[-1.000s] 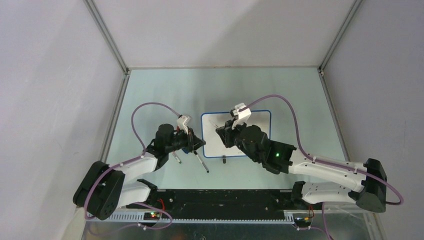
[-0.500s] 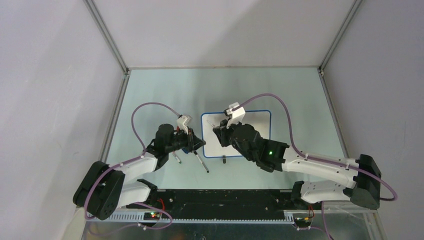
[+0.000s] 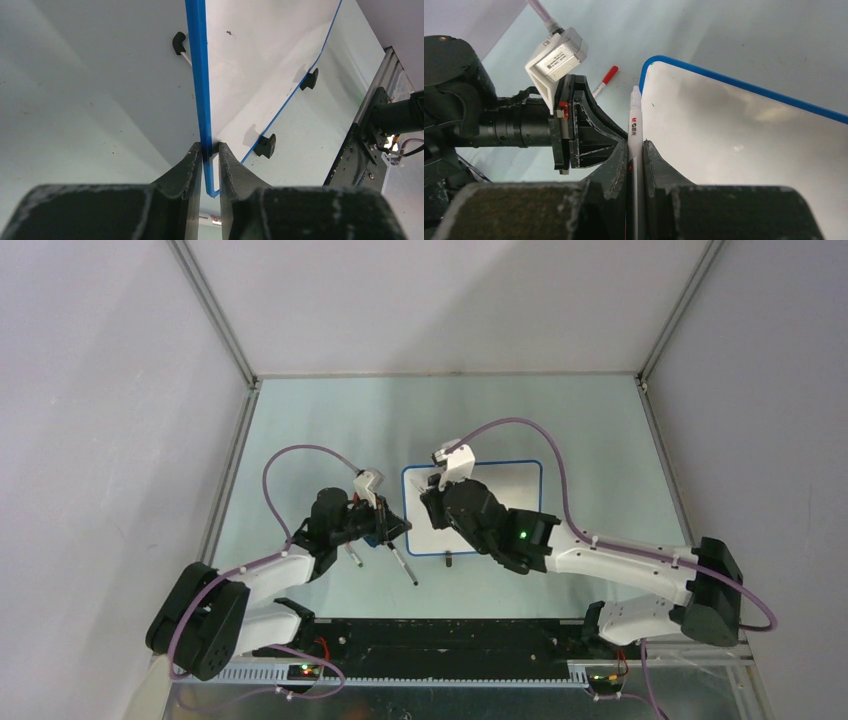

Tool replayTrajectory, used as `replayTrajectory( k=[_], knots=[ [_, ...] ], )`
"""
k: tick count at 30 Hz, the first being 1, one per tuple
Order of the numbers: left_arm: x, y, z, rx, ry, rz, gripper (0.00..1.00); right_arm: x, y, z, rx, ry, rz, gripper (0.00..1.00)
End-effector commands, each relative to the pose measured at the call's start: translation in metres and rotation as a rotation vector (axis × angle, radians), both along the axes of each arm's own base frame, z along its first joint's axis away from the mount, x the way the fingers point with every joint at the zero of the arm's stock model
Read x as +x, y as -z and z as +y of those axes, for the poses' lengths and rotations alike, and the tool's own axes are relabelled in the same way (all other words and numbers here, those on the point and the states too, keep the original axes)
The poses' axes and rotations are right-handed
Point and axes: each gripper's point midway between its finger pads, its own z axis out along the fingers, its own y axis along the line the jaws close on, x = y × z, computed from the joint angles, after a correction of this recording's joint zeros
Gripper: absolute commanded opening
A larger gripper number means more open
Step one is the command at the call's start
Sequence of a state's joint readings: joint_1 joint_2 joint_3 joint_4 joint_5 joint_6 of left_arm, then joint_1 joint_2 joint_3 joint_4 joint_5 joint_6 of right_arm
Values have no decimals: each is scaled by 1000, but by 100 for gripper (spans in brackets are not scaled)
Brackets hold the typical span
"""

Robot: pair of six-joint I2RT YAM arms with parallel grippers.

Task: Write a sentence on the whiteboard
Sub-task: Hold the whiteboard on the whiteboard stand.

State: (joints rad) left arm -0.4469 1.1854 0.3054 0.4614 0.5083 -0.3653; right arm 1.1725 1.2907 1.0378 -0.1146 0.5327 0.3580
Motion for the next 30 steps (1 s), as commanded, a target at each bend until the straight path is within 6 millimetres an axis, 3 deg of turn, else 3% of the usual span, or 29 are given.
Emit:
replayTrajectory(
  k=[1, 11, 30],
  knots=[
    [6, -13, -1, -1, 2, -65, 20, 7, -10, 4, -5, 36, 11, 0],
    [7, -13, -2, -3, 2, -63, 20, 18, 3, 5, -34, 62, 33, 0],
    [6, -12, -2, -5, 0, -63, 20, 35, 5, 8, -20, 86, 16, 0]
  ],
)
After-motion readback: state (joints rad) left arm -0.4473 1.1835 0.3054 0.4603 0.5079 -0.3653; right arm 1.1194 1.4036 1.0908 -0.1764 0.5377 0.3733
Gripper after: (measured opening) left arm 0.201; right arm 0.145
